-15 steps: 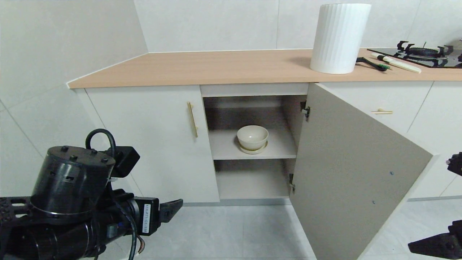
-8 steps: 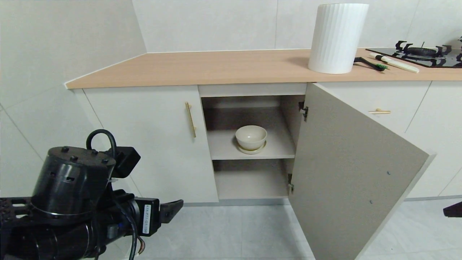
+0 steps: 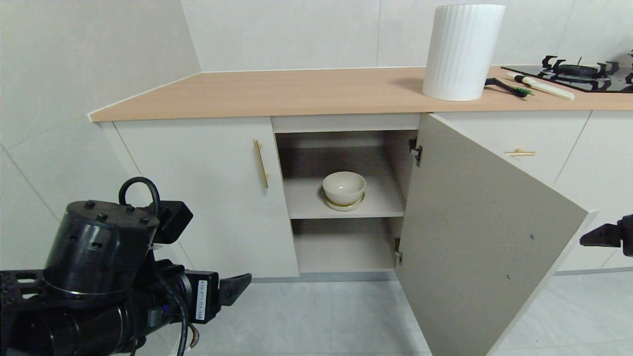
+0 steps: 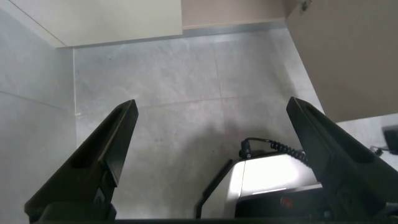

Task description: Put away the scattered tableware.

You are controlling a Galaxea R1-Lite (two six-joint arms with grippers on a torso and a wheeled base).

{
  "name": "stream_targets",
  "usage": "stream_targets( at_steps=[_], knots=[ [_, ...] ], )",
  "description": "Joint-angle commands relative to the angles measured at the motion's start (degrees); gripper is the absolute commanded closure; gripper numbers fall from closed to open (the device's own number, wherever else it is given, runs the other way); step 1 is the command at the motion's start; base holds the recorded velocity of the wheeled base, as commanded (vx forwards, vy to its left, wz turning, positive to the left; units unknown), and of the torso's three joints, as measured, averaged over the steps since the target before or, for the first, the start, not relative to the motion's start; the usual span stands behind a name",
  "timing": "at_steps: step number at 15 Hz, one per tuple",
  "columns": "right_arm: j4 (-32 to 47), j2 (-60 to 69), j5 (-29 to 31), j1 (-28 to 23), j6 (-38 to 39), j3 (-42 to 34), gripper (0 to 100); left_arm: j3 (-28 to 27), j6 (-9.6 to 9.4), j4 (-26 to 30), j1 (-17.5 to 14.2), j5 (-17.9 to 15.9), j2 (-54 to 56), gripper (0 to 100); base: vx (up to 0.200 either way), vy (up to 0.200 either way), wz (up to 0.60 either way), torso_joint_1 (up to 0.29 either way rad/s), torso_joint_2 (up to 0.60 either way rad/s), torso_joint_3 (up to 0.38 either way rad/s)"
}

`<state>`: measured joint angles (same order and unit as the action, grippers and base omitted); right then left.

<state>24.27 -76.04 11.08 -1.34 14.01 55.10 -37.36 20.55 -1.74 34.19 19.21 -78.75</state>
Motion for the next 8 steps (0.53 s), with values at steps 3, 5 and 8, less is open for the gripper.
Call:
stream_targets(
  at_steps=[3, 5, 8],
  knots=[
    [-5.9, -4.2, -0.2, 1.6, 0.4, -5.0, 0, 0.1, 0.01, 0.1, -0.1, 0.0, 0.0, 0, 0.0, 0.0, 0.0, 0.0, 0.0, 0.0],
    [-6.9, -4.6, -0.3, 4.5, 1.6, -5.9, 0, 0.1, 0.01, 0.1, -0.1, -0.1, 0.2, 0, 0.0, 0.0, 0.0, 0.0, 0.0, 0.0],
    [-10.5, -6.0, -0.4, 9.5, 4.3, -8.5, 0, 0.1, 0.01, 0.1, 0.0, 0.0, 0.3, 0, 0.0, 0.0, 0.0, 0.0, 0.0, 0.0]
  ],
)
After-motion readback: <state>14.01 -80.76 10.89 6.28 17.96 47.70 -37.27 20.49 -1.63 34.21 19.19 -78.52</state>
